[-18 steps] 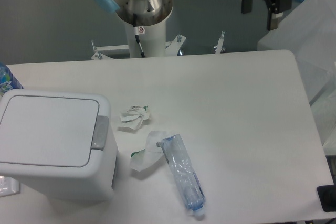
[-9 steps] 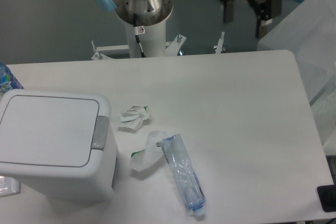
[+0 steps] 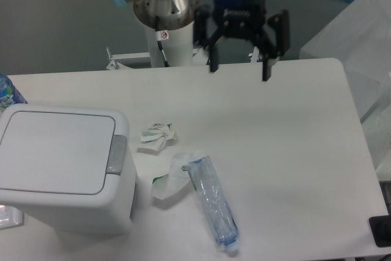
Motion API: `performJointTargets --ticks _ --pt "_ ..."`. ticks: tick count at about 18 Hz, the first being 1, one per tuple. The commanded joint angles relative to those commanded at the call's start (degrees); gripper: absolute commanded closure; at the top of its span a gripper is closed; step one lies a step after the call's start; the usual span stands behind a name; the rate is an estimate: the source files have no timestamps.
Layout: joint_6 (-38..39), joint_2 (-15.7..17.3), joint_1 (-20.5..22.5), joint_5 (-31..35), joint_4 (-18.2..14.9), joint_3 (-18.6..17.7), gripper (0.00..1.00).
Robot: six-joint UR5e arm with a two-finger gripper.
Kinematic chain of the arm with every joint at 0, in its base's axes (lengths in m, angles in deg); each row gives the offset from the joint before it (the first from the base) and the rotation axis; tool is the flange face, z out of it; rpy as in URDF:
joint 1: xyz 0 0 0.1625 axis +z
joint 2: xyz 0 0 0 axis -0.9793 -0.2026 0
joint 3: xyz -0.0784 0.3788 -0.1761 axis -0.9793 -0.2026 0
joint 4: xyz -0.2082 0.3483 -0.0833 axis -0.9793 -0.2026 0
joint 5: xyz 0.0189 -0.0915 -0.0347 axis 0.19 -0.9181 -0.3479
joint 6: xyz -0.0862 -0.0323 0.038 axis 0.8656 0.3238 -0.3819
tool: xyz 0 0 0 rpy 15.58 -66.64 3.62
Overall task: Open the trash can
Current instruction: 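Move the gripper down toward the grey button on the trash can lid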
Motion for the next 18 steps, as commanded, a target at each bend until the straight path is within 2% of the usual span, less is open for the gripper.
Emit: performJointTargets --ticks 2,6,11,15,18 --pt "6.0 -0.97 -2.19 -0.09 0.36 0.09 0.0" --pt "11.1 -2.46 -4.75 -0.35 0.27 0.09 0.0" --pt "21.57 -5.62 -7.3 -0.97 1.32 0.53 0.0" --pt "26.13 -5.63 -8.0 -0.97 1.5 -2.37 0.0" --pt "29.57 -5.63 -8.01 -1.05 1.41 -2.64 0.0"
